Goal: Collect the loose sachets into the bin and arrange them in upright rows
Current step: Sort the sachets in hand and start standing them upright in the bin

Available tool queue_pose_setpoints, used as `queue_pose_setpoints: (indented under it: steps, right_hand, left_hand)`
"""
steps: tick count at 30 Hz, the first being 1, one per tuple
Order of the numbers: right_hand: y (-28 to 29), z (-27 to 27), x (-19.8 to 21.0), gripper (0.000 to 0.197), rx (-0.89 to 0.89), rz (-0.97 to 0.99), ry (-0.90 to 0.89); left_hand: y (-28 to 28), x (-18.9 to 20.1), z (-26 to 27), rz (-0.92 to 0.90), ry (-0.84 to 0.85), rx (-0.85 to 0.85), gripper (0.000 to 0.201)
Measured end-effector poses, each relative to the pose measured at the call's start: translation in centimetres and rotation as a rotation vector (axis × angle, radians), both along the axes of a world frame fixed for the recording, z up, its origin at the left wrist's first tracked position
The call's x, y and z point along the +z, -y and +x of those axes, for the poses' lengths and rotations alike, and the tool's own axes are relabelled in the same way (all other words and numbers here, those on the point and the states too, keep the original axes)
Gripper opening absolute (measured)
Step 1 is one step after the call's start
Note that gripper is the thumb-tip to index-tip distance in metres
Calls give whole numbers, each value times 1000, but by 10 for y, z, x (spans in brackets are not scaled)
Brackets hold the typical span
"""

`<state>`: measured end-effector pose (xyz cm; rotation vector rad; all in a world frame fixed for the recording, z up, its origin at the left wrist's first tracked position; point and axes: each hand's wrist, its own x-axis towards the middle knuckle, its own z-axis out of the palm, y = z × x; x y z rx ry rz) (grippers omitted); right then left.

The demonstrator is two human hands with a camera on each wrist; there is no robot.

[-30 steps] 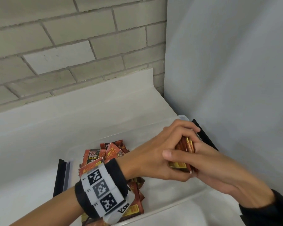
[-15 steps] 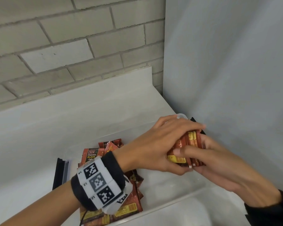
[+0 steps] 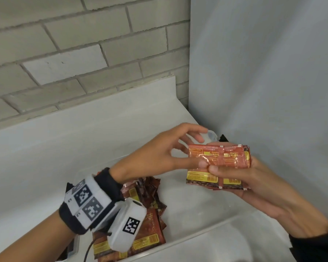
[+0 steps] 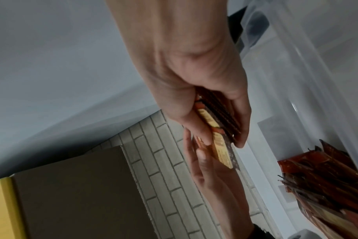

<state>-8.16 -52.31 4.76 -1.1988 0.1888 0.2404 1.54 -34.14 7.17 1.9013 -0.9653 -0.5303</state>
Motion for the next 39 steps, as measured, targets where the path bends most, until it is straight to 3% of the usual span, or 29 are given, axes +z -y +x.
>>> queue_pose_setpoints:
  steps: [2, 5, 10, 12, 16, 18, 19, 24, 30, 35, 39]
  right_hand:
    - [0, 0, -2, 32, -6, 15, 5]
    - [2, -1, -4, 53, 19, 75, 13]
    - [2, -2, -8, 101, -47, 148, -61]
    - [1, 0, -6, 103, -30, 178, -112]
    - [-4, 1, -10, 120, -15, 14, -101]
    - [-8, 9, -3, 64, 41, 119, -181]
    - [-6, 7, -3, 46, 56, 177, -181]
    - [0, 1, -4, 12, 57, 215, -139]
    - [4, 6, -11, 38, 21, 174, -110]
    - [3, 6, -16, 50, 37, 104, -70]
    - [-3, 7, -18, 70, -151, 73, 58]
  left_hand:
    - [-2, 1, 1, -21, -99, 2, 50]
    - [-3, 2, 1, -72, -205, 3, 42]
    - [-7, 3, 5, -228, -118, 10, 16]
    - [-8, 2, 5, -277, -103, -24, 12]
    - [-8, -3, 4, -267, -82, -91, 10]
    - [-8, -6, 4, -251, -81, -100, 12]
    - [-8, -7, 4, -242, -76, -101, 13]
    - [-11, -12, 6, -218, -29, -68, 16]
    - [-8, -8, 4, -179, -149, 61, 22]
    - [-5, -1, 2, -38, -254, -9, 32]
    - [-2, 4, 13, 54, -69, -27, 29]
